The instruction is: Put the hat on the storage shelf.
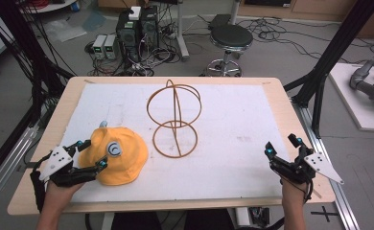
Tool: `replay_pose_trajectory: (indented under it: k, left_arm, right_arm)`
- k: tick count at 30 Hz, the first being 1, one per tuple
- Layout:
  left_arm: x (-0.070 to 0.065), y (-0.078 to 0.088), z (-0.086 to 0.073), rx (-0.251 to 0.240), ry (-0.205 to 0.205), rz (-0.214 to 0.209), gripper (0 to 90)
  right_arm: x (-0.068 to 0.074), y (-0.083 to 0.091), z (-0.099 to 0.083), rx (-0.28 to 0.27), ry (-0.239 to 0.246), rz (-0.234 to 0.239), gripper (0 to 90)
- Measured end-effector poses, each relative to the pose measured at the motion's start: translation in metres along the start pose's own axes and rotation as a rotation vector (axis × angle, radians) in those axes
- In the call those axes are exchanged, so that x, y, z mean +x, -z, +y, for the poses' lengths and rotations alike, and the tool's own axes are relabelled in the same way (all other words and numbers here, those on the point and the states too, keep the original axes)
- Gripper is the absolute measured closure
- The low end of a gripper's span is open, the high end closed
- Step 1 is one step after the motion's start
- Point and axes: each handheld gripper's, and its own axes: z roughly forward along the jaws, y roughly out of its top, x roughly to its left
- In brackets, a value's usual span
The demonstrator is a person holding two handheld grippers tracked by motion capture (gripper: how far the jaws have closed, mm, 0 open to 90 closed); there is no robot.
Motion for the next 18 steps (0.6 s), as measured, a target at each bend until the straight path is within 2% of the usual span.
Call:
replay_pose_trajectory:
  k: [6, 11, 13, 15, 18]
  left_arm:
    - [-0.0012, -0.0050, -0.0015, 0.041, -0.008, -0.015, 27.6]
    - [0.0003, -0.0062, -0.0035, 0.058, 0.008, -0.021, 32.4]
    - [0.0008, -0.0061, -0.0041, 0.065, 0.016, -0.024, 36.1]
    - [0.0015, -0.0064, -0.0045, 0.074, 0.020, -0.047, 42.8]
    - [0.0011, -0.0072, -0.0049, 0.082, 0.027, -0.052, 48.7]
  right_arm:
    - [-0.0004, 0.0015, 0.0002, 0.000, -0.003, -0.001, 10.8]
    - [-0.0005, 0.0019, 0.0004, -0.006, 0.003, 0.002, 10.8]
    - [0.0001, 0.0020, 0.0003, -0.004, 0.000, 0.004, 10.8]
    - [0.0001, 0.0016, 0.0002, -0.004, 0.000, 0.002, 10.8]
    - [0.0000, 0.0015, 0.0002, -0.003, 0.002, 0.001, 10.8]
